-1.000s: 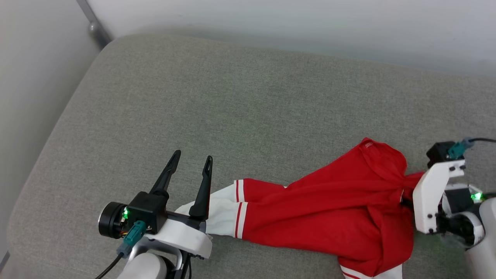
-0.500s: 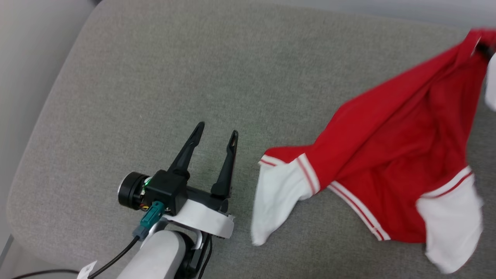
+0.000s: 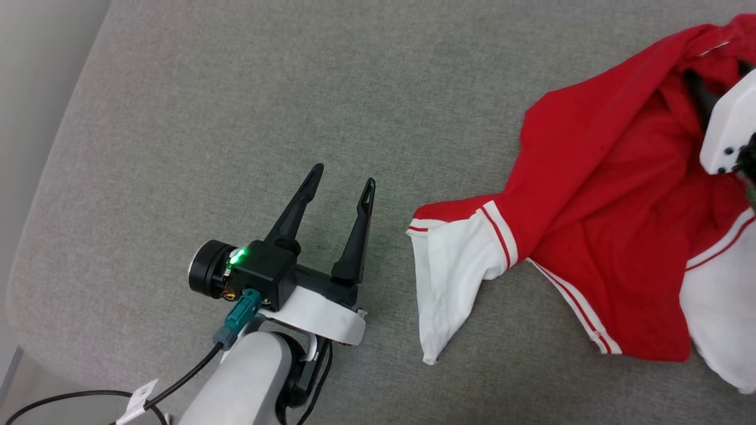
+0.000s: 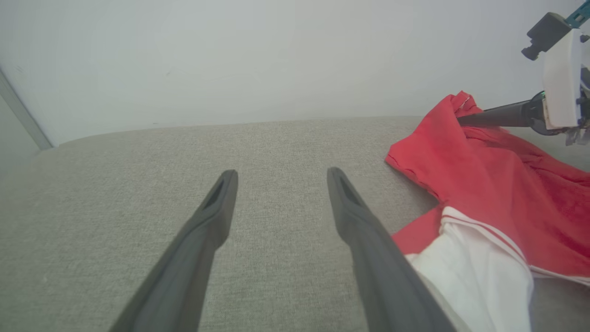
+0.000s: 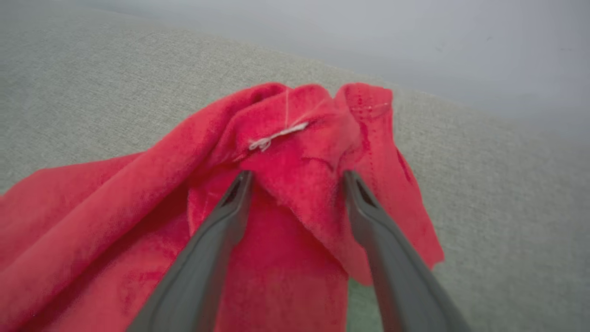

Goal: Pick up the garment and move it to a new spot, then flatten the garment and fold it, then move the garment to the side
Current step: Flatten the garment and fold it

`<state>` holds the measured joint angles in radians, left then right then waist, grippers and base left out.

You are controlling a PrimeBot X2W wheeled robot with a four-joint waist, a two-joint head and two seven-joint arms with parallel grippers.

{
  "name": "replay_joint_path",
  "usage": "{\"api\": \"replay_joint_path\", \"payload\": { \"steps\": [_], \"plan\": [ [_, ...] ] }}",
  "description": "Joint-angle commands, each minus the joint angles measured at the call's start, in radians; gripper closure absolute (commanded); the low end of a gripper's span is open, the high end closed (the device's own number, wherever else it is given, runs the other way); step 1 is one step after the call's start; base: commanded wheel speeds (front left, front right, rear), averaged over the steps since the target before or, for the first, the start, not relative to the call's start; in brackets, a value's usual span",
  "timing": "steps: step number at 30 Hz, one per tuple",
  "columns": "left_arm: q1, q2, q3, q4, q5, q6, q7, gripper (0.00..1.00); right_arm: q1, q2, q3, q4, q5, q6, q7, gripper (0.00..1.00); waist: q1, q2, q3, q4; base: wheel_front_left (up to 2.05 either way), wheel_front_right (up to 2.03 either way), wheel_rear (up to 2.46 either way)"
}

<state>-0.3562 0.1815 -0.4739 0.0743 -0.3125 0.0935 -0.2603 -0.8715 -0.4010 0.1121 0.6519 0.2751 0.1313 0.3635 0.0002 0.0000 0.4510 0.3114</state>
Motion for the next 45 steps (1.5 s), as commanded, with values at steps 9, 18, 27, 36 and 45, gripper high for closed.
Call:
{"api": "replay_joint_path", "payload": {
  "steps": [9, 18, 27, 36, 45],
  "plan": [
    [0.064, 0.026, 0.040, 0.040, 0.008, -0.006, -0.007, 0.00, 0.100, -0.004, 0.030, -0.007, 0.086, -0.001, -0.221, 0.00, -0.0002, 0.0000, -0.171, -0.104, 0.00, 0.00, 0.00],
    [0.188, 0.073, 0.088, 0.038, -0.027, 0.040, 0.006, 0.00, 0.413, 0.028, -0.097, -0.225, 0.072, -0.001, -0.346, 0.00, -0.0002, 0.0000, -0.333, -0.208, 0.00, 0.00, 0.00],
    [0.292, 0.111, 0.130, -0.006, -0.061, 0.083, 0.033, 0.00, 0.800, 0.157, -0.256, -0.533, -0.008, -0.001, -0.256, 0.00, -0.0002, 0.0000, -0.401, -0.265, 0.00, 0.00, 0.00],
    [0.315, 0.119, 0.136, -0.024, -0.075, 0.097, 0.051, 0.00, 1.017, 0.241, -0.342, -0.670, 0.035, -0.001, 0.087, 0.00, -0.0002, 0.0000, -0.423, -0.275, 0.00, 0.00, 0.00],
    [0.262, 0.106, 0.112, -0.032, -0.063, 0.084, 0.045, 0.00, 0.878, 0.193, -0.250, -0.660, 0.118, -0.001, 0.414, 0.00, -0.0002, 0.0000, -0.345, -0.245, 0.00, 0.00, 0.00]
  ]
}}
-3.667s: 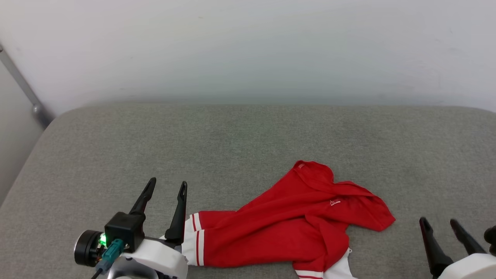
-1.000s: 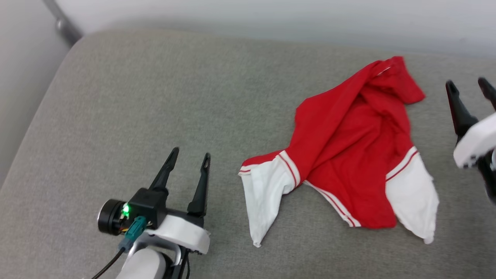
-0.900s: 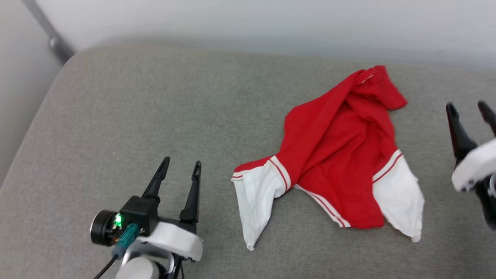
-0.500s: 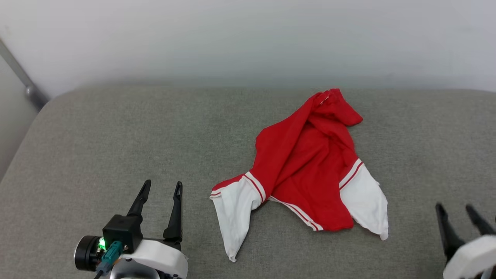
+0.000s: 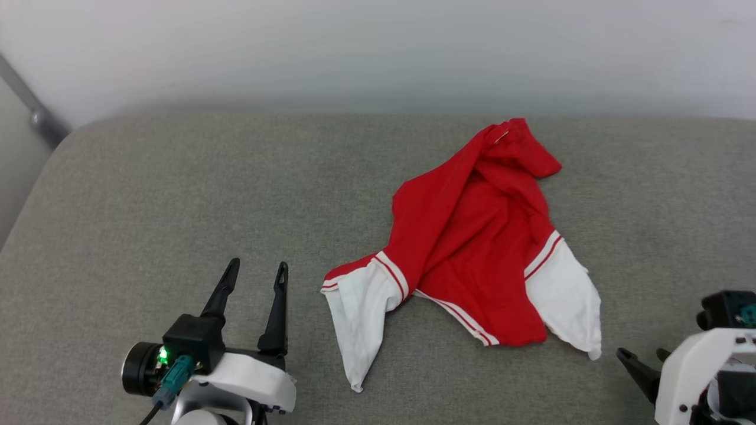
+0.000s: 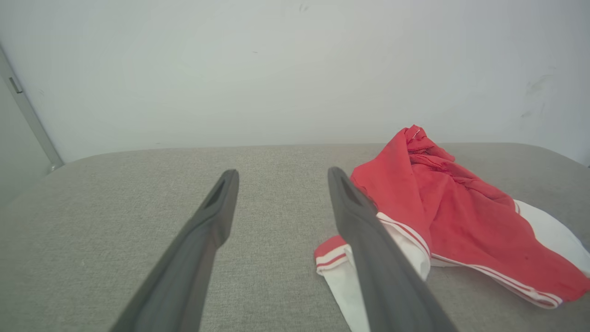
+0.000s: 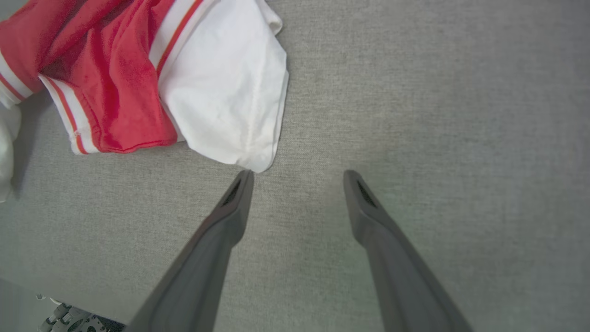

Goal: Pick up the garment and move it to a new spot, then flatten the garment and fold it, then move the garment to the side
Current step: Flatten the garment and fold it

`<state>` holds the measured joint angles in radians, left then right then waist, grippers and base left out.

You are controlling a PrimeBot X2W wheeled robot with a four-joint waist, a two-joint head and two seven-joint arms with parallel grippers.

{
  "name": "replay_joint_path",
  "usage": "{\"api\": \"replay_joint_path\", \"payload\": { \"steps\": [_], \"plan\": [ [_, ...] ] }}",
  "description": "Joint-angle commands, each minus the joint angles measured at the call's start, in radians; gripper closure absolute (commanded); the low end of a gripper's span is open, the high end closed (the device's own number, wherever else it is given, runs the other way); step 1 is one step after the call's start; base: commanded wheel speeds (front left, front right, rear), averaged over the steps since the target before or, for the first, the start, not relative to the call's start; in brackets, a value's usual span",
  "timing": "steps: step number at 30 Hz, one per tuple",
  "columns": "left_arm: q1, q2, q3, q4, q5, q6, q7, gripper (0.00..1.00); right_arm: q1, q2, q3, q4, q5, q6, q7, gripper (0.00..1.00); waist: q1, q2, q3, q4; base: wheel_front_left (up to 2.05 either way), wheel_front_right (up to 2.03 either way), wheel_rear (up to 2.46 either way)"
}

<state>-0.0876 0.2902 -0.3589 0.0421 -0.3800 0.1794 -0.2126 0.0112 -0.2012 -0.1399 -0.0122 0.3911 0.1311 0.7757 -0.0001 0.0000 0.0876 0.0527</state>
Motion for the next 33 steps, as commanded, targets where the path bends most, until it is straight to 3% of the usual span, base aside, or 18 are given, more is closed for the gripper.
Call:
{"api": "replay_joint_path", "payload": {
  "steps": [1, 7, 14, 15, 16, 18, 19, 27, 33],
  "plan": [
    [-0.015, -0.005, -0.006, 0.001, 0.006, -0.003, -0.004, 0.00, -0.024, -0.014, 0.017, 0.017, 0.006, -0.001, 0.022, 0.00, 0.0001, 0.0000, 0.028, 0.020, 0.00, 0.00, 0.00],
    [-0.059, -0.025, -0.023, 0.016, 0.010, -0.017, -0.016, 0.00, -0.130, -0.035, 0.072, 0.111, 0.015, -0.001, 0.062, 0.00, 0.0001, 0.0000, 0.077, 0.054, 0.00, 0.00, 0.00],
    [-0.084, -0.037, -0.035, 0.046, 0.007, -0.028, -0.028, 0.00, -0.151, -0.010, 0.116, 0.245, 0.032, -0.001, 0.091, 0.00, 0.0001, 0.0000, 0.100, 0.077, 0.00, 0.00, 0.00],
    [-0.085, -0.038, -0.035, 0.049, 0.006, -0.028, -0.028, 0.00, -0.149, -0.006, 0.120, 0.262, 0.035, -0.001, 0.095, 0.20, 0.0001, 0.0000, 0.101, 0.079, 0.00, 0.00, 0.00],
    [-0.085, -0.038, -0.035, 0.049, 0.006, -0.028, -0.028, 0.00, -0.149, -0.006, 0.120, 0.262, 0.035, -0.001, 0.095, 0.20, 0.0001, 0.0000, 0.101, 0.079, 0.00, 0.00, 0.00],
    [-0.086, -0.039, -0.037, 0.055, 0.005, -0.030, -0.030, 0.00, -0.151, -0.003, 0.130, 0.284, 0.042, -0.001, 0.095, 0.92, 0.0001, 0.0000, 0.104, 0.080, 0.00, 0.00, 0.00],
    [-0.087, -0.038, -0.037, 0.058, 0.005, -0.031, -0.031, 0.00, -0.153, -0.003, 0.134, 0.292, 0.045, -0.001, 0.093, 1.00, 0.0001, 0.0000, 0.104, 0.080, 0.00, 0.00, 0.00],
    [-0.093, -0.011, -0.054, 0.076, -0.015, -0.066, 0.028, 0.00, -0.183, -0.052, 0.134, 0.266, 0.056, -0.001, 0.023, 1.00, 0.0001, 0.0000, 0.067, 0.067, 0.00, 0.00, 0.00],
    [-0.137, 0.044, -0.128, 0.045, -0.052, -0.158, 0.261, 0.00, -0.152, -0.063, 0.114, 0.206, 0.034, -0.001, 0.006, 1.00, 0.0001, 0.0000, 0.019, 0.057, 0.00, 0.00, 0.00]
  ]
}}
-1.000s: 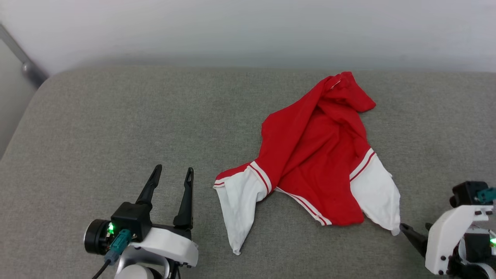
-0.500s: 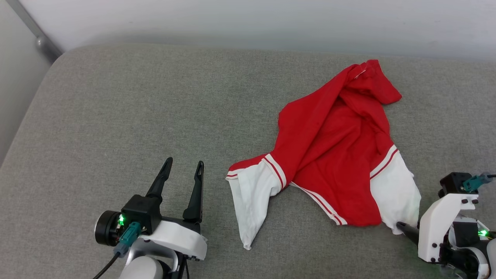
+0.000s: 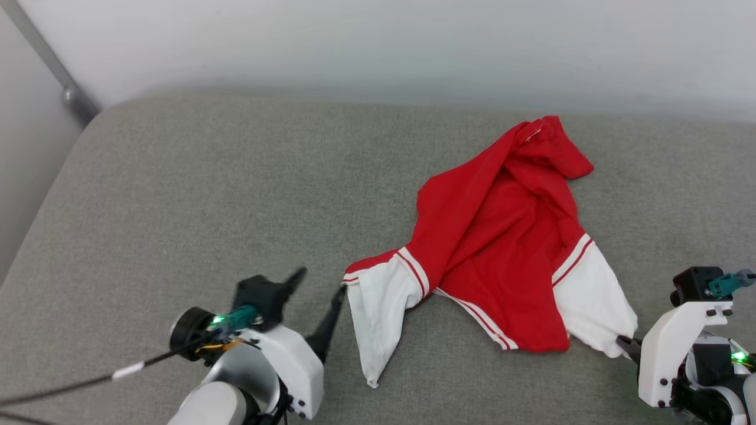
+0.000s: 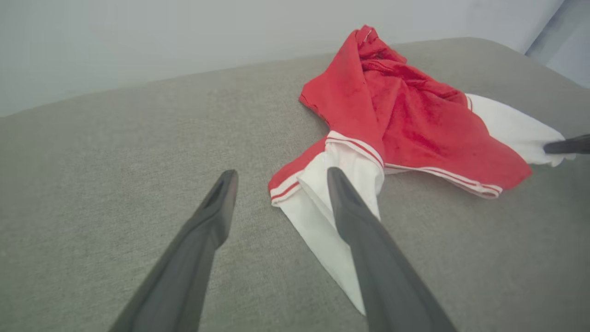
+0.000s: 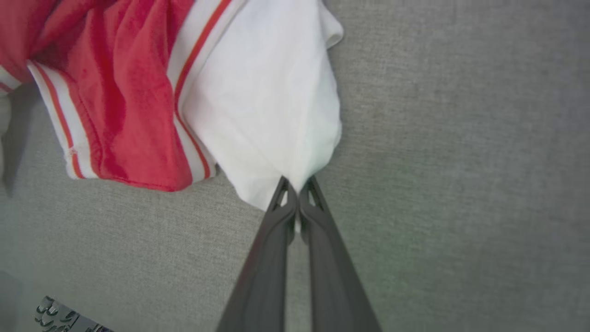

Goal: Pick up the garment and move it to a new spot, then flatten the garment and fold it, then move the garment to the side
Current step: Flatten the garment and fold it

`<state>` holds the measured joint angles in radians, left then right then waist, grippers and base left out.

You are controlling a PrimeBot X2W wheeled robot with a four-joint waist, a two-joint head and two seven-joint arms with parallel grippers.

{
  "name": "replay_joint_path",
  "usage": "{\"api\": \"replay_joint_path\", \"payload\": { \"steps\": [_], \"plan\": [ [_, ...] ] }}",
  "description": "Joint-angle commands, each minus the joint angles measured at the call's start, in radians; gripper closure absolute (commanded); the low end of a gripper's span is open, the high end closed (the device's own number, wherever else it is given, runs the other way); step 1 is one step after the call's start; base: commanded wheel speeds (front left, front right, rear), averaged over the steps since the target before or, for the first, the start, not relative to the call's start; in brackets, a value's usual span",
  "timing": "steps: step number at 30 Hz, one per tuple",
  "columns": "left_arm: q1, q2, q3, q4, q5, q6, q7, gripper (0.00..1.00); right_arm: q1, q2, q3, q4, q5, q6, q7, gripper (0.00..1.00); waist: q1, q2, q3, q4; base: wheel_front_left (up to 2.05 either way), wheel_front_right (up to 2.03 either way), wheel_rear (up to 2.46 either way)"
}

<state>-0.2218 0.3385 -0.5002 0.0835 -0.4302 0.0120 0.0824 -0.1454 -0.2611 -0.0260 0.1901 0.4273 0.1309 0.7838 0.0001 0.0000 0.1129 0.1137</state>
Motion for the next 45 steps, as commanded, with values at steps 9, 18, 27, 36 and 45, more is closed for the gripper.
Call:
{"api": "replay_joint_path", "payload": {
  "steps": [9, 18, 27, 36, 45],
  "plan": [
    [-0.041, 0.050, -0.139, -0.003, -0.085, -0.101, 0.382, 0.00, 0.058, 0.030, -0.022, -0.121, -0.028, 0.000, 0.033, 1.00, -0.0001, 0.0000, -0.018, -0.056, 0.00, 0.00, 0.00],
    [-0.117, 0.032, -0.218, 0.115, -0.114, -0.126, 0.526, 0.00, 0.054, 0.048, -0.030, -0.180, -0.036, 0.000, 0.044, 1.00, -0.0001, 0.0000, 0.050, -0.105, 0.00, 0.00, 0.00],
    [-0.121, 0.004, -0.290, 0.241, -0.157, -0.140, 0.550, 1.00, 0.048, 0.049, -0.044, -0.188, -0.030, 0.000, 0.025, 1.00, -0.0001, 0.0000, 0.067, -0.114, 0.00, 0.00, 0.00],
    [-0.156, 0.068, -0.210, 0.167, -0.129, -0.096, 0.433, 1.00, 0.048, 0.028, -0.061, -0.203, -0.029, 0.000, -0.027, 1.00, -0.0001, 0.0000, 0.009, -0.085, 0.00, 0.00, 0.00],
    [-0.209, 0.171, -0.068, -0.096, -0.097, 0.016, 0.348, 1.00, 0.003, -0.018, -0.083, -0.284, -0.039, 0.000, -0.081, 1.00, -0.0001, 0.0000, -0.076, -0.062, 0.00, 0.00, 0.00]
  ]
}}
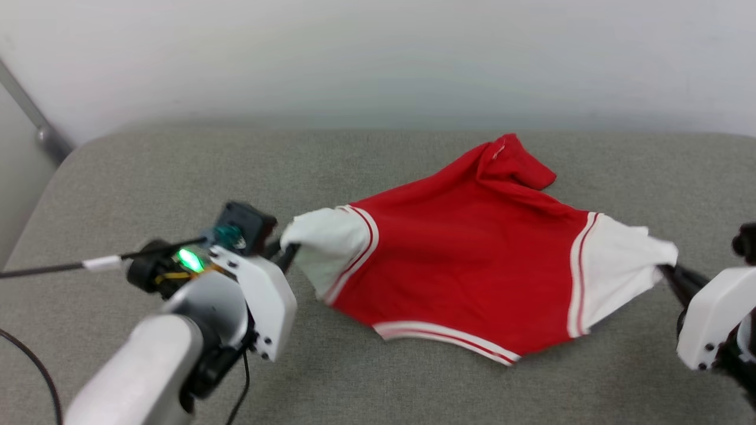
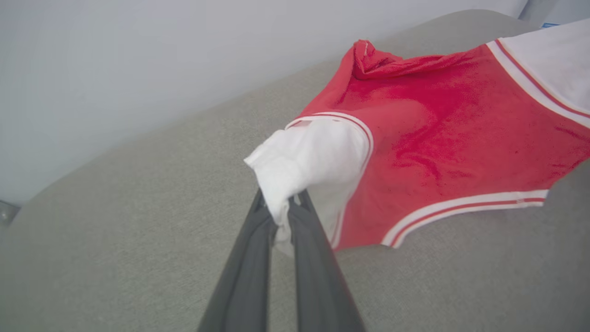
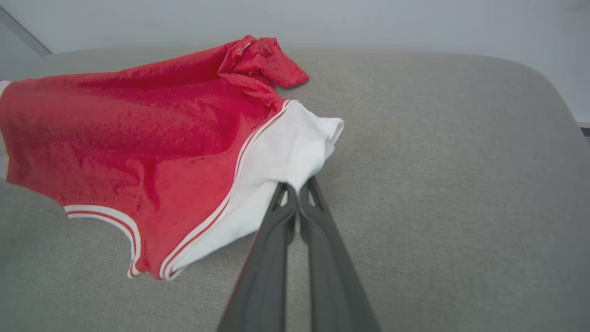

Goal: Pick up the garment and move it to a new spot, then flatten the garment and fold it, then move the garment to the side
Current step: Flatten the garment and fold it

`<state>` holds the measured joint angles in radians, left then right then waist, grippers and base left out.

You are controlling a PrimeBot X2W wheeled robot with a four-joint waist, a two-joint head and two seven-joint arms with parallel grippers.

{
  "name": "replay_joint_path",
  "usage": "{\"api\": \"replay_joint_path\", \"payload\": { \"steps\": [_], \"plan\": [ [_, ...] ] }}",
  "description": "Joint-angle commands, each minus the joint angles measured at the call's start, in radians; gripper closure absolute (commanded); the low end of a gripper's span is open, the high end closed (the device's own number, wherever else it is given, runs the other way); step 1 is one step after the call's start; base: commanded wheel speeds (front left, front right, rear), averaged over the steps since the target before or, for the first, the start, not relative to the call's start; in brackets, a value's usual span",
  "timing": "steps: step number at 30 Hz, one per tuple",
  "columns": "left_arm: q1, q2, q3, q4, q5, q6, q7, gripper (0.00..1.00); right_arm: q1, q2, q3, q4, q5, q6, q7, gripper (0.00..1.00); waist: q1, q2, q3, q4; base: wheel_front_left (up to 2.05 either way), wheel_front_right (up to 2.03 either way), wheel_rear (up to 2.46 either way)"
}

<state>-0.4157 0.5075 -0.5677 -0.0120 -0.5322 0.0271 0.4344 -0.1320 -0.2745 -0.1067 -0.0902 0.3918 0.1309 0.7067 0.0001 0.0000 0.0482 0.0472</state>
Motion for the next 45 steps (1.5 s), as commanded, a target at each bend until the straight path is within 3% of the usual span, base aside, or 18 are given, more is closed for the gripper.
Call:
{"api": "replay_joint_path", "payload": {
  "steps": [1, 8, 16, 24, 27, 38, 45],
  "plan": [
    [-0.026, 0.010, 0.017, -0.029, 0.007, 0.013, -0.007, 1.00, -0.022, -0.010, -0.006, -0.019, -0.006, -0.001, -0.008, 1.00, -0.0001, 0.0000, -0.017, 0.006, 0.00, 0.00, 0.00],
    [-0.174, 0.018, 0.126, -0.115, 0.009, 0.066, -0.025, 1.00, -0.177, -0.071, -0.031, -0.098, -0.024, 0.000, 0.000, 1.00, -0.0001, 0.0000, -0.032, 0.005, 0.00, 0.00, 0.00],
    [-0.433, -0.033, 0.207, 0.020, -0.012, 0.076, -0.047, 1.00, -0.485, -0.163, -0.010, -0.042, -0.013, -0.001, 0.000, 1.00, -0.0001, 0.0000, 0.027, -0.014, 0.00, 0.00, 0.00],
    [-0.664, -0.079, 0.240, 0.211, -0.010, 0.057, -0.109, 1.00, -0.798, -0.212, 0.079, 0.132, 0.002, -0.001, -0.089, 1.00, -0.0001, 0.0000, 0.139, -0.044, 0.00, 0.00, 0.00],
    [-0.783, -0.094, 0.253, 0.320, 0.010, 0.054, -0.167, 1.00, -0.952, -0.223, 0.155, 0.246, -0.025, -0.001, -0.166, 1.00, -0.0001, 0.0000, 0.206, -0.064, 0.00, 0.00, 0.00],
    [-1.054, -0.094, 0.262, 0.527, 0.084, 0.034, -0.351, 1.00, -1.281, -0.182, 0.252, 0.506, -0.072, -0.001, -0.400, 1.00, -0.0001, 0.0000, 0.381, -0.111, 0.00, 0.00, 0.00],
    [-1.164, -0.097, 0.268, 0.629, 0.091, 0.008, -0.445, 1.00, -1.403, -0.162, 0.306, 0.635, -0.068, -0.001, -0.518, 1.00, -0.0001, 0.0000, 0.474, -0.121, 0.00, 0.00, 0.00]
  ]
}}
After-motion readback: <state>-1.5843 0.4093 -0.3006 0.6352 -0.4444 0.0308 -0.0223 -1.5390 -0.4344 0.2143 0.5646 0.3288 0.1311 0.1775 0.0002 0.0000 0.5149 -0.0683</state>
